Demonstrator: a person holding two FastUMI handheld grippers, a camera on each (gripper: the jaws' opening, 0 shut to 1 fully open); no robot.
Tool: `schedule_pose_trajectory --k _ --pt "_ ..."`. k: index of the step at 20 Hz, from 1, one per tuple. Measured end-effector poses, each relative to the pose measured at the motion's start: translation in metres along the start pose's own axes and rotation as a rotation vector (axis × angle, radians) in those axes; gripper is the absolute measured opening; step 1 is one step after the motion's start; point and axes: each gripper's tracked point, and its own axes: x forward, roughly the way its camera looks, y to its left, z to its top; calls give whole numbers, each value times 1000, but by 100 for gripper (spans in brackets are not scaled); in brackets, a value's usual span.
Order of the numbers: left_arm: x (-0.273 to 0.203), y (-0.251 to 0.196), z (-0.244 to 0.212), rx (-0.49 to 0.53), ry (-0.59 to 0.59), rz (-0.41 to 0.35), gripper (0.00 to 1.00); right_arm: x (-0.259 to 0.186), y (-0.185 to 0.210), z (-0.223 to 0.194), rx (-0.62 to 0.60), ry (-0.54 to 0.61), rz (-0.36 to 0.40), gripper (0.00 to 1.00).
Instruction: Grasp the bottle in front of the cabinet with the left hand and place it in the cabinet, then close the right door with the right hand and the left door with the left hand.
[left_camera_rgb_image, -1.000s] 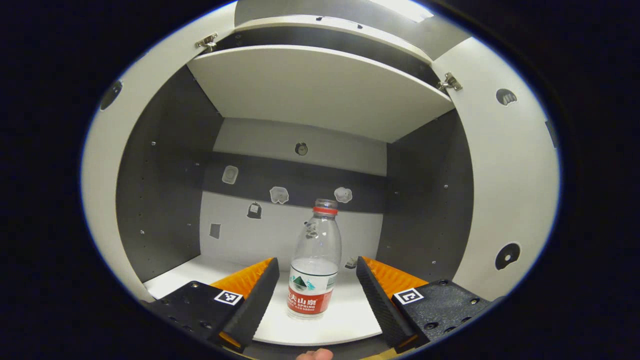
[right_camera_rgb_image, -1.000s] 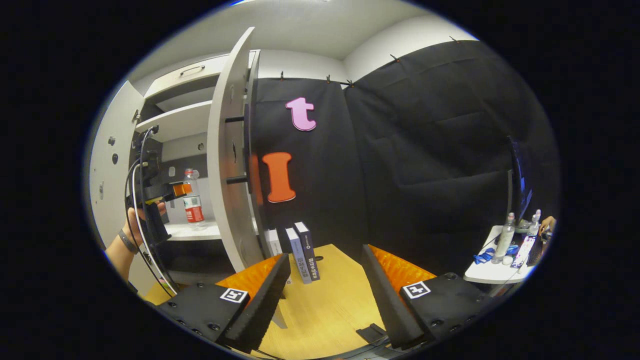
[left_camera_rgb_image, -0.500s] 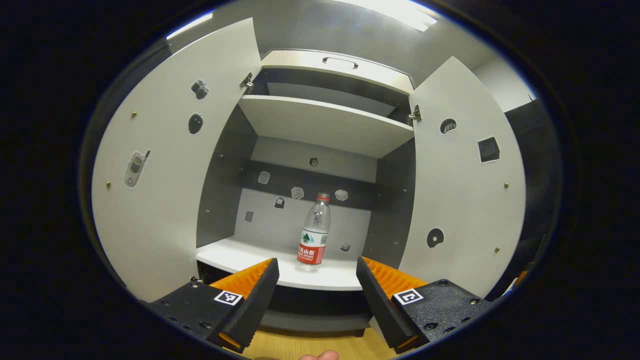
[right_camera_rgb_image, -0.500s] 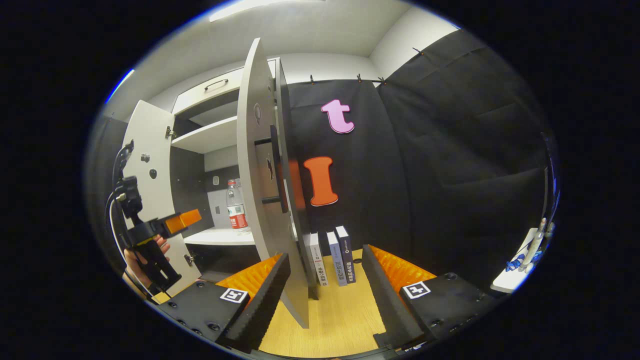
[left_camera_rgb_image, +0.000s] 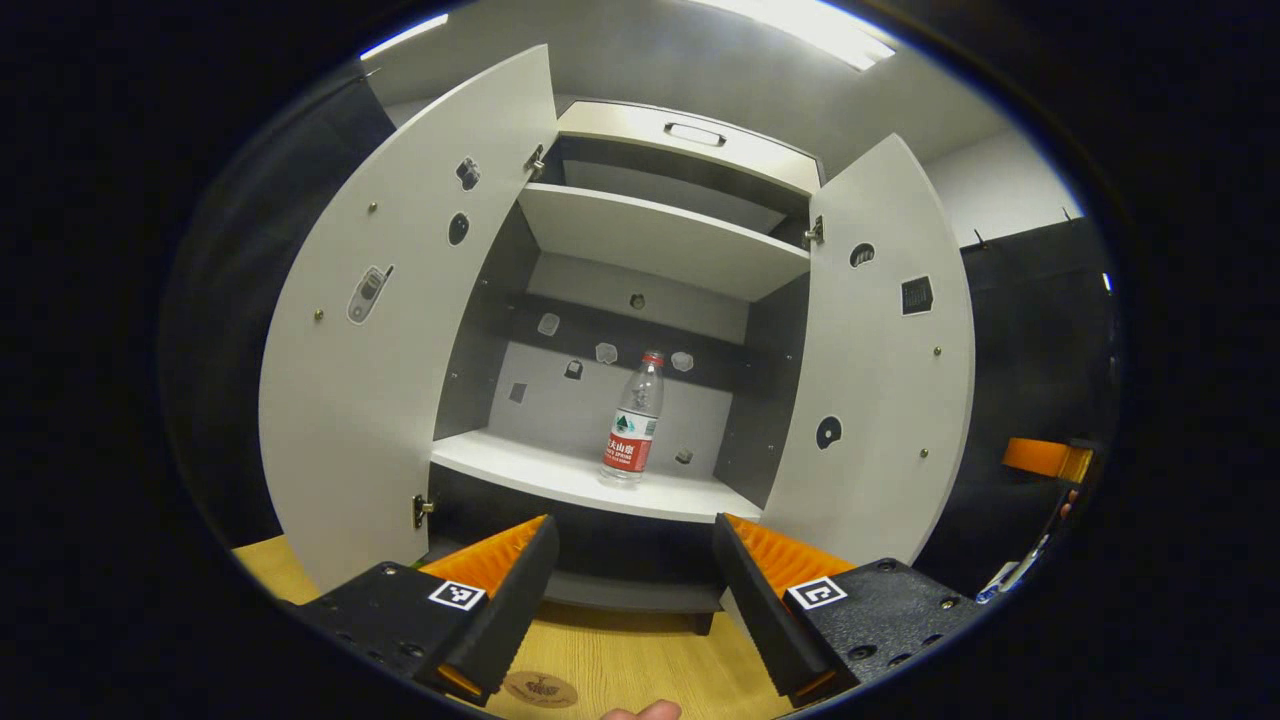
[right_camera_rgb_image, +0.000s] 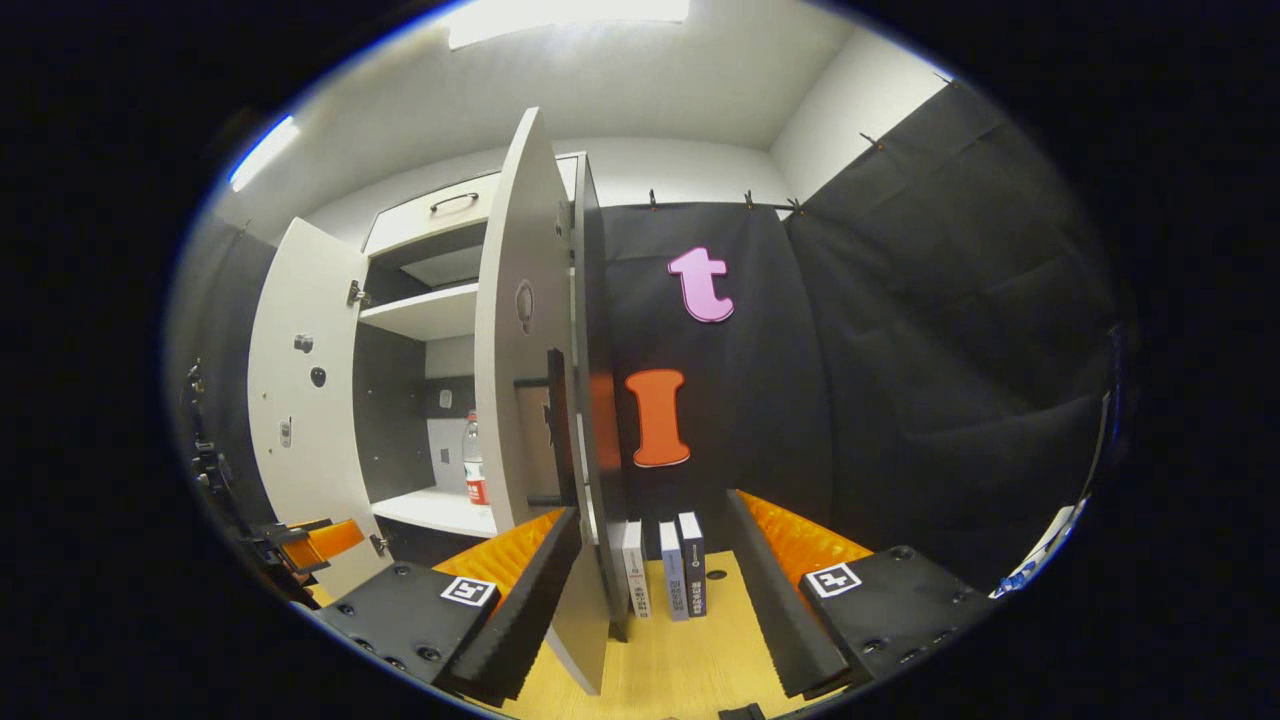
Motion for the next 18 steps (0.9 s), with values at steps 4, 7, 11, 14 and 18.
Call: schedule_pose_trajectory --k 4,7,11,14,18 --pt "-9 30 12 46 -2 16 95 29 -18 10 -52 -27 -106 97" --pt "-17 46 19 58 -20 22 95 45 -12 9 -59 -20 -122 96" --pt "-17 59 25 84 -47 28 95 54 -7 2 -40 -20 -150 96" --pt "-15 62 26 77 -59 17 95 58 -1 -8 -54 6 -146 96" --pt "-12 73 24 73 -62 28 95 55 6 -1 -120 -21 -152 87"
